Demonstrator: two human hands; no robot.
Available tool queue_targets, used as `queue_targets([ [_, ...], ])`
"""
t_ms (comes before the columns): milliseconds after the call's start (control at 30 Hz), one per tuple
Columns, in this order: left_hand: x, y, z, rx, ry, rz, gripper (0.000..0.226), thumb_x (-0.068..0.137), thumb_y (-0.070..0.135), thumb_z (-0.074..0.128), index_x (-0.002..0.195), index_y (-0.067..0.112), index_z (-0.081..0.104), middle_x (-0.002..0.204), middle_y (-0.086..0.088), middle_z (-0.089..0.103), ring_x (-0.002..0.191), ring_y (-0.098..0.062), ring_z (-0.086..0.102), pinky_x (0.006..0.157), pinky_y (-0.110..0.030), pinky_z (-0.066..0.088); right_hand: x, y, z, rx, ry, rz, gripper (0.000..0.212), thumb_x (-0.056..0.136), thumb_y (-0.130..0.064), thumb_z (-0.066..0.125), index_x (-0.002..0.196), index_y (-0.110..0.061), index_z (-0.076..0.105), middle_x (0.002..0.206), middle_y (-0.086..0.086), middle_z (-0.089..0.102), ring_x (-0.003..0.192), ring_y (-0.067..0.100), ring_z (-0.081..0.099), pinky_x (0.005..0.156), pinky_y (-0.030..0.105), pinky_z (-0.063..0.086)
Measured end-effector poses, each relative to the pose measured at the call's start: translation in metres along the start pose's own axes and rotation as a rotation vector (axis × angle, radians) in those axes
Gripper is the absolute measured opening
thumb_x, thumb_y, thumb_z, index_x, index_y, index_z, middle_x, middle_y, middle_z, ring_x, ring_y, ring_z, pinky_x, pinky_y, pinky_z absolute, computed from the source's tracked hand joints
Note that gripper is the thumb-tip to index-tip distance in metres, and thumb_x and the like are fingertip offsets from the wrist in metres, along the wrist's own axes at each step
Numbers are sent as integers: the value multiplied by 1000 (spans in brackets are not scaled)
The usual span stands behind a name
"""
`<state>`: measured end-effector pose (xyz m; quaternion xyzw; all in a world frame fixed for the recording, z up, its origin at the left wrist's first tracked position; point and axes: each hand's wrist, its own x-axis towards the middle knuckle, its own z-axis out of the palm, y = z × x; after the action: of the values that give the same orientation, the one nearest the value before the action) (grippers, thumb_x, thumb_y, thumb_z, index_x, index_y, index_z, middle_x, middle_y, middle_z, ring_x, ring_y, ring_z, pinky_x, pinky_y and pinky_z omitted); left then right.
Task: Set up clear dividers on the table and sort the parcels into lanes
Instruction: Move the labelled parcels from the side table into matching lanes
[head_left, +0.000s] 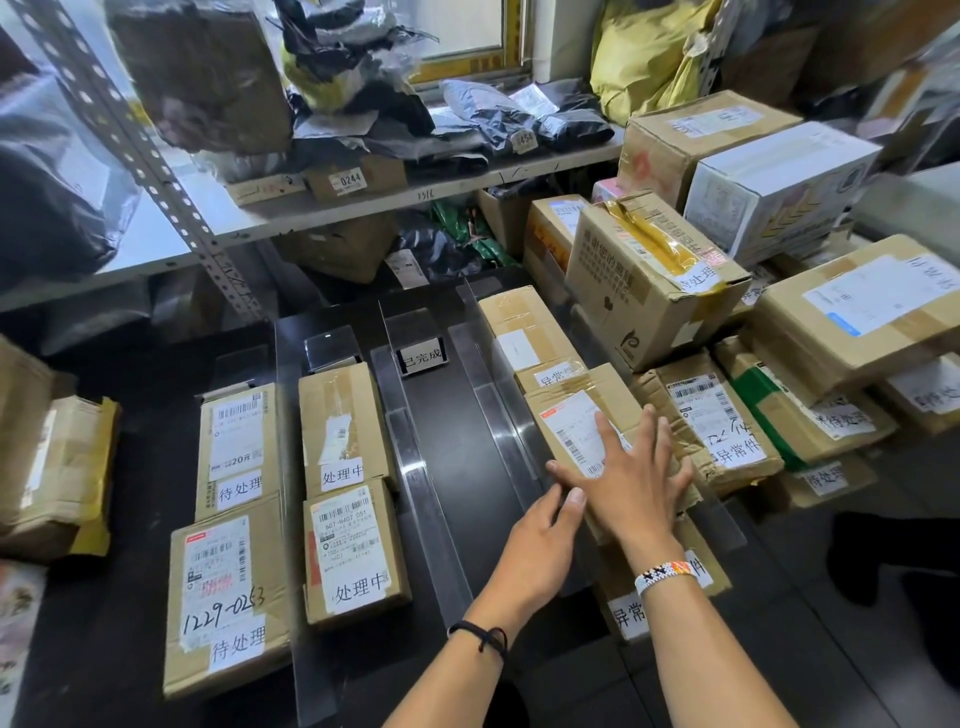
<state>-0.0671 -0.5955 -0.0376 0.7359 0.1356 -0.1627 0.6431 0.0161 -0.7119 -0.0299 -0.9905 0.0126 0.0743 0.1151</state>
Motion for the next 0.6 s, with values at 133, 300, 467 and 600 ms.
queue_targets([
  [133,-2,4,-4,-9,8,13,51,107,57,42,156,41,42,150,29,46,135,12,40,101,-5,29,-8,-7,-8,18,42,-7,103,80,-93,42,164,-38,18,174,13,-6,160,33,-12,124,65,3],
  [300,-11,8,-19,-31,34,56,50,108,55,41,155,37,46,153,24,50,137,10,44,115,-18,33,-22,-25,-21,62,137,-30,99,83,-88,45,163,-31,27,174,15,5,161,32,-3,123,62,8],
  [467,-34,21,-59,-51,219,112,48,108,54,41,152,36,49,142,26,53,114,30,45,90,2,35,-38,-76,-33,118,195,-124,90,88,-80,51,160,-28,38,173,13,16,160,30,11,122,59,15],
  [600,-65,26,-113,-170,422,107,24,109,48,46,115,41,67,112,22,68,94,22,58,80,-4,42,-65,-146,-34,183,185,-285,81,93,-71,54,159,-27,40,173,11,20,159,28,17,122,59,15],
])
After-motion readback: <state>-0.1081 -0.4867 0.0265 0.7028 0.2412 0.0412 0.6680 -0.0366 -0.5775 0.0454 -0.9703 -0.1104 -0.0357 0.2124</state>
